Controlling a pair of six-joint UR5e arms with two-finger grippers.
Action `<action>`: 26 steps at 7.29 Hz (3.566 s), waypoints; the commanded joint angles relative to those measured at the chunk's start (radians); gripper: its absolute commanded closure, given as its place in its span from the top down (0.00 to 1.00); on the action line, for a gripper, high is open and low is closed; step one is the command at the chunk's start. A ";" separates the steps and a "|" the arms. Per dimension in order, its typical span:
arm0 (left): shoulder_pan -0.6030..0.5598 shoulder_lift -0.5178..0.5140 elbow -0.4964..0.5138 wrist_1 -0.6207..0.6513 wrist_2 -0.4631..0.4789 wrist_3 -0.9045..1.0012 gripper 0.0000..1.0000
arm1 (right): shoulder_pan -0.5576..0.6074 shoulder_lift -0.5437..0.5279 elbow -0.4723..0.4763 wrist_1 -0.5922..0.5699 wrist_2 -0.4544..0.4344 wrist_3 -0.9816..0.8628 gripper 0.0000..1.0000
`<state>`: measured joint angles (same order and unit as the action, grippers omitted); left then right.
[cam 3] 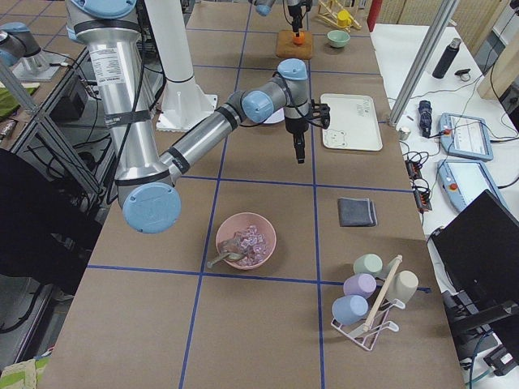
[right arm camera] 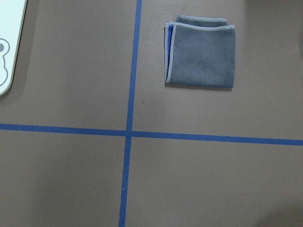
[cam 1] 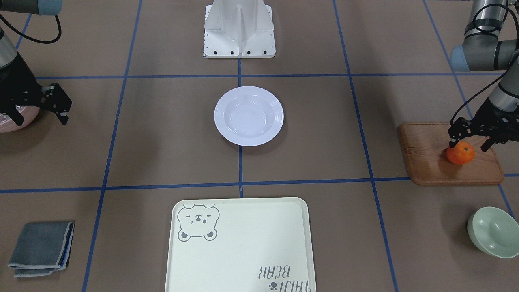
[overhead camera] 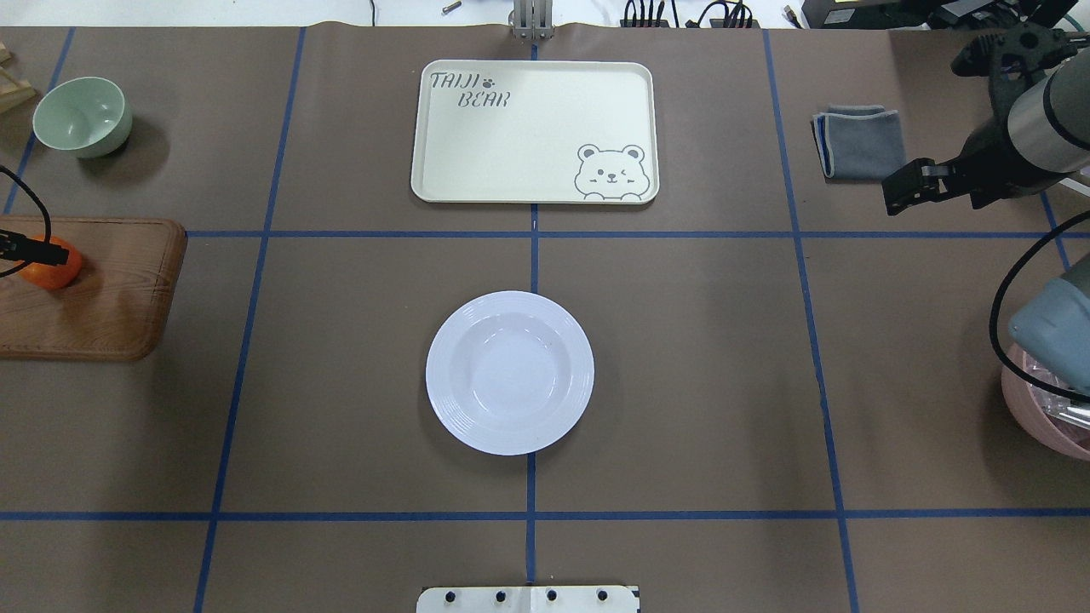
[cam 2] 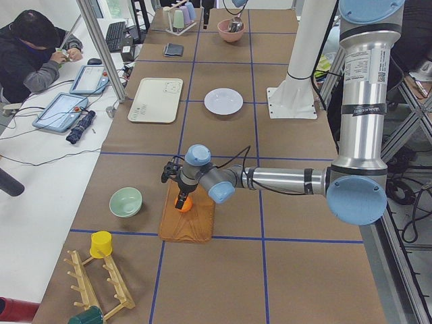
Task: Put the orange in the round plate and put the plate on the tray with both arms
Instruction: 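Grasp the orange with the left gripper while the right arm moves forward, then carry the orange with the left gripper and set it on the white plate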
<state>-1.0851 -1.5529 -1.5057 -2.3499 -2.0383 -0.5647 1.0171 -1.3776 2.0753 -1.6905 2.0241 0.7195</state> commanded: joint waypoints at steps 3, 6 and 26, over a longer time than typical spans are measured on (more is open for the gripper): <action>0.040 -0.024 0.077 -0.021 0.003 0.000 0.98 | -0.002 -0.001 -0.004 0.000 -0.002 0.000 1.00; 0.040 -0.026 0.117 -0.080 0.003 -0.001 0.47 | -0.002 -0.003 -0.004 0.000 -0.002 0.000 1.00; 0.758 -0.685 -0.194 0.667 0.487 -0.762 0.00 | -0.258 0.080 -0.081 0.564 -0.070 0.480 1.00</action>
<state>-0.3986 -2.2347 -1.7039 -1.6838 -1.6048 -1.2916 0.7710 -1.2980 1.9973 -1.1612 1.9652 1.1820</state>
